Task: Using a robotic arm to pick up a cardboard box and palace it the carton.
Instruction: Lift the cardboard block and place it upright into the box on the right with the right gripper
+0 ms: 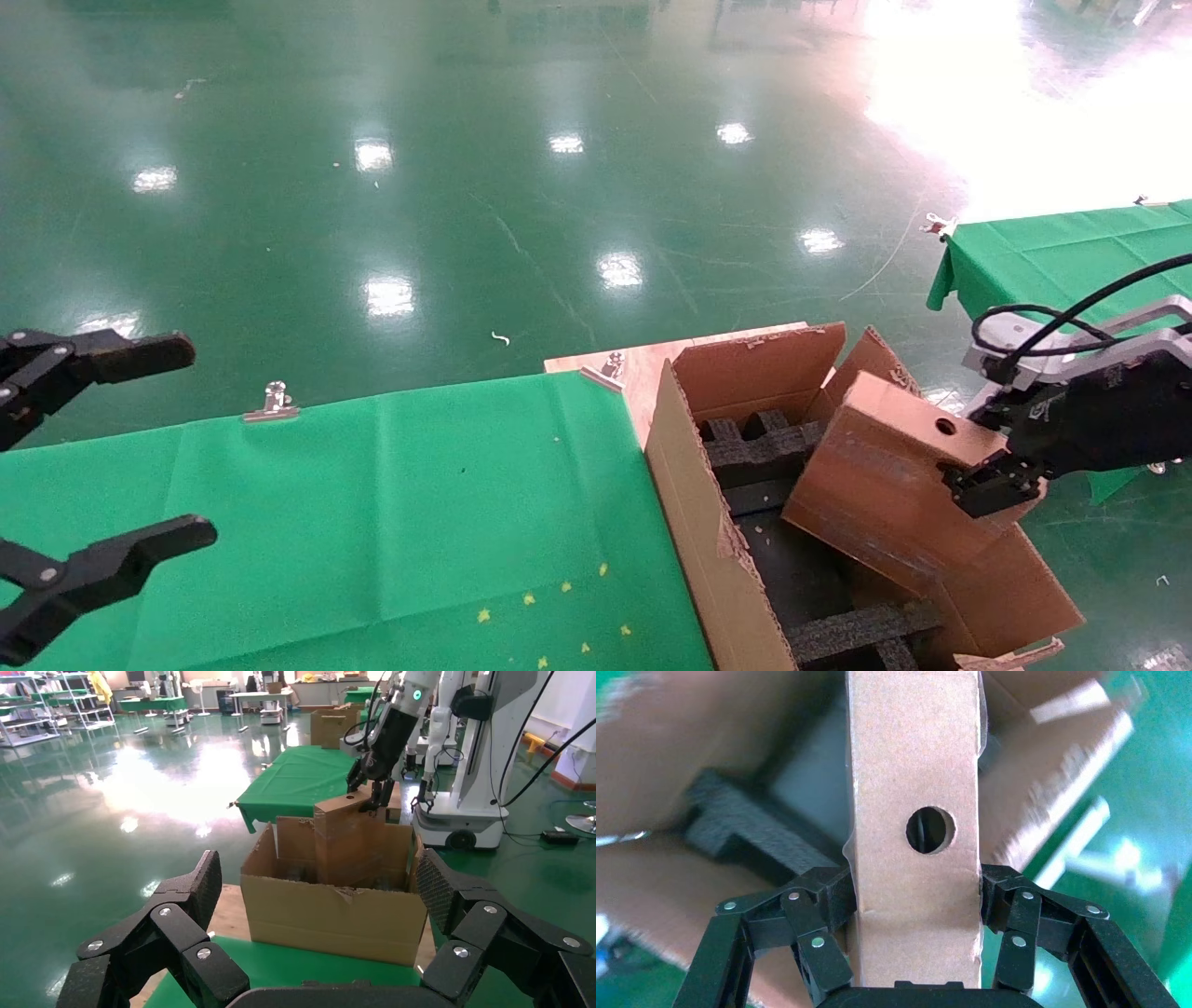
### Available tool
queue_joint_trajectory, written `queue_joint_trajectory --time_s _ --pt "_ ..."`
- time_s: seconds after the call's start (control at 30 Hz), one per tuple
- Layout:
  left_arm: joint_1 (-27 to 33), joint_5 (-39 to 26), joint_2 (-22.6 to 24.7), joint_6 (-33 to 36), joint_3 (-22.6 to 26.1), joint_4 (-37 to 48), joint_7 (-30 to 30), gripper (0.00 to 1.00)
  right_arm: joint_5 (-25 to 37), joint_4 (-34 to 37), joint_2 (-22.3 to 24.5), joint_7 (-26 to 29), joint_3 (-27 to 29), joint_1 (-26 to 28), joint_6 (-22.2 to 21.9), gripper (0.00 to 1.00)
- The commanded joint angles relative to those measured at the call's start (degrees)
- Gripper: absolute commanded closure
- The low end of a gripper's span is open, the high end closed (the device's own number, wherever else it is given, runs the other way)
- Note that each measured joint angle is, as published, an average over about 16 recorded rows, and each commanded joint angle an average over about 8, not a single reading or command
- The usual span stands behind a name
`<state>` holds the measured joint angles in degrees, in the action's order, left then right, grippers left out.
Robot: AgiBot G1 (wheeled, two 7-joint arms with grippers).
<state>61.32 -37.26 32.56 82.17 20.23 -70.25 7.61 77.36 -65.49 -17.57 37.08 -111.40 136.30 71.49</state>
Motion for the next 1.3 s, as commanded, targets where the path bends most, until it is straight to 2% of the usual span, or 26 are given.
queue_joint_trajectory --time_s 0.03,0.17,0.43,0.53,0.67,1.07,1.17,1.3 --pt "0.0 0.0 0.0 0.0 0.0 0.0 0.0 0.00 2.3 -2.6 0.5 6.8 -0.7 -0.3 -2.5 1.00" --pt "0.0 0.0 0.0 0.0 0.0 0.0 0.0 0.00 4.7 -5.7 0.8 11.5 -1.3 -0.5 -4.3 1.00" --pt "0.0 0.0 0.0 0.0 0.0 0.0 0.0 0.00 4.9 -5.5 0.9 11.3 -1.4 -0.5 -4.5 1.00" --pt "0.0 0.0 0.0 0.0 0.0 0.0 0.0 0.00 4.7 -4.5 0.8 13.1 -1.4 -0.8 -4.8 1.00" --pt "0.0 0.0 0.0 0.0 0.0 0.0 0.0 0.00 5.5 -3.9 0.3 20.2 -2.0 -1.5 -5.9 1.00" --pt "0.0 0.0 0.0 0.0 0.0 0.0 0.0 0.00 15.3 -8.1 -0.5 49.5 -4.8 -2.8 -8.7 1.00" --pt "0.0 0.0 0.0 0.0 0.0 0.0 0.0 0.00 16.8 -9.4 -0.7 54.1 -5.2 -3.3 -9.5 1.00" --pt "0.0 0.0 0.0 0.0 0.0 0.0 0.0 0.00 18.3 -10.4 -1.2 57.3 -5.6 -4.1 -10.6 1.00"
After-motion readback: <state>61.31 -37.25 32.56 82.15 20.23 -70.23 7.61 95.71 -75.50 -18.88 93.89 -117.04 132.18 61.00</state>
